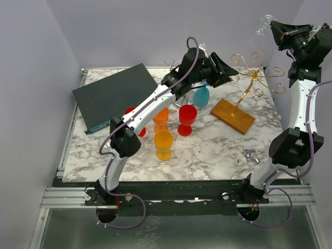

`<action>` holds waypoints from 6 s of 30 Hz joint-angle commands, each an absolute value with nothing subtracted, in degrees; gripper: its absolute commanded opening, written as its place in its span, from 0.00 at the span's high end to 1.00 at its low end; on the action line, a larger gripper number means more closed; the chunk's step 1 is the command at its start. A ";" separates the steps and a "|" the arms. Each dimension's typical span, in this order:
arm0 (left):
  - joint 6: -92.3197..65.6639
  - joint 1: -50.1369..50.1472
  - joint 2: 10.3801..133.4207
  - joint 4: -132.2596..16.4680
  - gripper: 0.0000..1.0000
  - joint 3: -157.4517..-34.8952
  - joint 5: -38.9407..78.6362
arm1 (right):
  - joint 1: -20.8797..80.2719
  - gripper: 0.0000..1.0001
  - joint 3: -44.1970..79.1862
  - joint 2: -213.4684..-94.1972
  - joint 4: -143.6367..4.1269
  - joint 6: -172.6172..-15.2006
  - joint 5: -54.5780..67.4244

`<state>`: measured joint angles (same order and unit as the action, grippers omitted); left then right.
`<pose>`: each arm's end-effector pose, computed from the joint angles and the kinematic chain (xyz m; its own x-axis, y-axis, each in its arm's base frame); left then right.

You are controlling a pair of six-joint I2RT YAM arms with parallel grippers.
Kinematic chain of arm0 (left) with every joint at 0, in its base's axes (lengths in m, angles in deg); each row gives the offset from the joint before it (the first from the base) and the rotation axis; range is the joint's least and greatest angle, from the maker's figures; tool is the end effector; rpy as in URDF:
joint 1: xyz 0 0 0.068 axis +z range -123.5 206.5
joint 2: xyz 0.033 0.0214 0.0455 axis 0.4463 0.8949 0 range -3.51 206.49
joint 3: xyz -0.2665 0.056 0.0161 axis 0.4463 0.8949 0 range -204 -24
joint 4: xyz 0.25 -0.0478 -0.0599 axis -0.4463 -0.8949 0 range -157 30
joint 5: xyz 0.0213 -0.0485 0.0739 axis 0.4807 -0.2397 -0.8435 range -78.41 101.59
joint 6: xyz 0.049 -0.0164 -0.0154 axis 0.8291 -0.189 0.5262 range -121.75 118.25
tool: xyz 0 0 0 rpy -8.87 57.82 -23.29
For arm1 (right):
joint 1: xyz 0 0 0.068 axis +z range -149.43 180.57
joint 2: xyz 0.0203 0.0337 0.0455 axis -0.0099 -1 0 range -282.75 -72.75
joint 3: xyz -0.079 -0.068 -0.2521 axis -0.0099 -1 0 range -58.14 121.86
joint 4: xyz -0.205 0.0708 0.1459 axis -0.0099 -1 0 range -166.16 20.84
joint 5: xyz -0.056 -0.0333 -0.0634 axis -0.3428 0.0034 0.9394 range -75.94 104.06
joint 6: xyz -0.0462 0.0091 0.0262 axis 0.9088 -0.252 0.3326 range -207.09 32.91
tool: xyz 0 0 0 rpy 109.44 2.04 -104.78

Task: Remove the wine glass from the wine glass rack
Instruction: Place the wine glass at the center of the board.

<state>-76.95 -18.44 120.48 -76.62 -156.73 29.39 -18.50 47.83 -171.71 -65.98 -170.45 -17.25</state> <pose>0.3515 -0.3662 0.4142 -0.8823 -0.4200 -0.2125 0.1327 0.2111 -0.9684 0.3838 -0.1131 0.4822 -0.1836 0.9613 -0.2052 -0.1897 0.1702 0.9670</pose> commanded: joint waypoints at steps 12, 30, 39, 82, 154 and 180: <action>-71.51 -17.88 108.82 -71.90 0.23 -147.14 29.11 | -18.25 1.00 46.89 -161.26 -64.07 -170.14 -22.88; -70.34 -9.29 96.41 -48.70 0.24 -128.52 39.43 | -14.04 1.00 43.81 -156.91 -58.19 -183.83 -30.94; -76.31 -6.64 97.99 -34.21 0.24 -125.95 45.06 | -2.89 0.99 42.96 -157.39 -56.51 -188.02 -26.81; -91.42 -3.98 102.14 2.01 0.57 -119.92 41.31 | 4.52 0.99 29.99 -153.09 -46.85 -196.14 -25.82; -32.26 -36.75 108.34 -117.74 1.00 -132.90 8.35 | 4.44 0.00 61.97 -152.06 -109.06 -122.45 0.30; -30.51 -37.13 115.67 -119.15 0.80 -134.31 7.28 | 4.43 0.00 57.02 -151.63 -106.78 -120.67 0.69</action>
<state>-31.59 -36.76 115.36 -119.00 -132.03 8.65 4.54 57.47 -152.78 -107.84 -121.92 -0.61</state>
